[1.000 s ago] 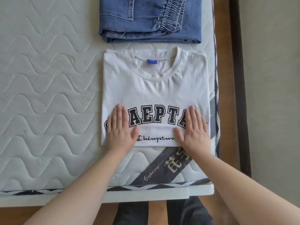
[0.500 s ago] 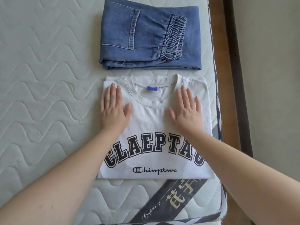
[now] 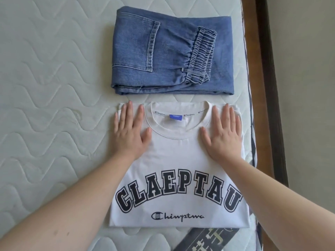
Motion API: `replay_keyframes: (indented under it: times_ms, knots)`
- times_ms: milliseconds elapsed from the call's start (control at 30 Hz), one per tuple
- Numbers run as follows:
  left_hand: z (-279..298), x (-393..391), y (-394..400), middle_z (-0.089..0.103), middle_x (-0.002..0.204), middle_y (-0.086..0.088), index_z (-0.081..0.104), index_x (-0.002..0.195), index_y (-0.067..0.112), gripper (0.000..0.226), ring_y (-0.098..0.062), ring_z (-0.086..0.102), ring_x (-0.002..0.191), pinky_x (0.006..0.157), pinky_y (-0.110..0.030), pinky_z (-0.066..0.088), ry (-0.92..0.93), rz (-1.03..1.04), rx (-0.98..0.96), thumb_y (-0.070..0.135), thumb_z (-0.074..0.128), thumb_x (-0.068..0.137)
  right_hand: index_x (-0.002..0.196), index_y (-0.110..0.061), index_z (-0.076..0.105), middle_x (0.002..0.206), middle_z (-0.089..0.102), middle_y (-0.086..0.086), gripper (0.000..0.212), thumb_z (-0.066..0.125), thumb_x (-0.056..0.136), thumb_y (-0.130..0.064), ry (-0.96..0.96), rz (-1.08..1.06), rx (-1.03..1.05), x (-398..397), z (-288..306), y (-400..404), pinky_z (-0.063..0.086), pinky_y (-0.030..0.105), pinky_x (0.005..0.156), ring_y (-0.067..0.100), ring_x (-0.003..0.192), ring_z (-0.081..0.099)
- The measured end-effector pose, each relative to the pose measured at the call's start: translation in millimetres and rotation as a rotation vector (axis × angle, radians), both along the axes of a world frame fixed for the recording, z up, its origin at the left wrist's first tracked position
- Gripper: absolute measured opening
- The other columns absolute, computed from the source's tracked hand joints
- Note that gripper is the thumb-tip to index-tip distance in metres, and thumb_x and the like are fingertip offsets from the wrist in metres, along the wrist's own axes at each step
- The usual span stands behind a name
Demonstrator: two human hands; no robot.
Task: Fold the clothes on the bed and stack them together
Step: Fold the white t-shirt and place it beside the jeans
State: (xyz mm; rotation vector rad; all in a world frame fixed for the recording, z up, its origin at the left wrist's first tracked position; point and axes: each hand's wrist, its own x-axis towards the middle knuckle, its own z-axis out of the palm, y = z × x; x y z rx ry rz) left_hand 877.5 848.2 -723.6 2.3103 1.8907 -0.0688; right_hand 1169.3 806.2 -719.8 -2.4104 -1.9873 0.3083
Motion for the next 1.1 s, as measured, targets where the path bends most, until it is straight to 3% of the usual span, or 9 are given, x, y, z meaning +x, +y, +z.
replay_keyframes:
  times_ms: [233,400,600,733,833,1000,1100]
  knots:
    - [5.3,3.3,-1.3,0.019,0.161,-0.019,0.025,0.155,0.014,0.074,-0.033,0.016,0.150,0.122,-0.050,0.003,-0.022,0.006,0.022,0.050,0.028,0.091,0.156,-0.025,0.017,0.163,0.012,0.015,0.073,0.032,0.093,-0.059,0.000,0.003,0.036,0.9,-3.6,-0.6,0.006,0.046,0.122,0.027,0.151,0.007]
    - [2.2,1.9,-1.5,0.021,0.159,-0.022,0.029,0.153,0.009,0.073,-0.036,0.019,0.149,0.122,-0.050,0.012,-0.105,-0.016,0.050,0.047,0.029,0.091,0.156,-0.028,0.012,0.164,0.006,0.010,0.072,0.027,0.093,-0.060,-0.020,-0.012,-0.008,1.3,-6.4,-1.3,0.003,0.053,0.120,0.024,0.151,0.002]
    - [-2.5,-0.7,1.1,0.016,0.162,-0.020,0.023,0.156,0.012,0.076,-0.038,0.014,0.150,0.121,-0.053,0.013,-0.014,-0.033,0.025,0.051,0.029,0.090,0.156,-0.027,0.011,0.164,0.007,0.011,0.071,0.026,0.094,-0.060,-0.028,-0.003,-0.006,2.6,-5.1,-1.9,0.008,0.053,0.120,0.025,0.151,0.004]
    - [1.5,-1.6,4.8,-0.003,0.164,-0.017,0.003,0.158,0.016,0.077,-0.035,-0.003,0.151,0.122,-0.048,-0.001,0.080,-0.035,-0.103,0.055,0.018,0.093,0.156,-0.028,0.001,0.165,-0.004,0.008,0.072,0.017,0.094,-0.063,-0.012,0.025,-0.088,3.6,-1.4,0.8,-0.003,0.050,0.121,0.022,0.151,-0.007]
    - [17.3,-2.5,4.4,-0.011,0.164,-0.014,-0.004,0.157,0.017,0.073,-0.029,-0.010,0.151,0.122,-0.044,-0.009,0.063,-0.013,-0.146,0.051,0.024,0.099,0.156,-0.026,-0.003,0.164,-0.010,0.008,0.073,0.017,0.096,-0.062,0.052,0.000,-0.134,4.6,11.6,1.6,-0.013,0.043,0.120,0.020,0.150,-0.015]
    - [31.7,23.0,-102.1,0.013,0.164,-0.011,0.019,0.156,0.006,0.070,-0.025,0.013,0.151,0.122,-0.045,0.015,-0.089,-0.118,-0.034,0.041,0.031,0.096,0.157,-0.012,-0.003,0.164,-0.007,0.006,0.073,0.024,0.101,-0.050,0.143,-0.020,-0.088,-24.0,25.4,-78.0,-0.010,0.034,0.122,0.018,0.151,-0.010]
    - [21.7,21.7,-174.8,0.023,0.161,-0.015,0.028,0.153,0.003,0.066,-0.029,0.023,0.149,0.119,-0.047,0.023,-0.094,-0.023,-0.044,0.039,0.035,0.098,0.157,-0.015,-0.001,0.165,-0.006,0.006,0.071,0.026,0.101,-0.051,0.164,-0.086,-0.157,-23.5,25.0,-139.5,-0.008,0.034,0.122,0.019,0.151,-0.010]
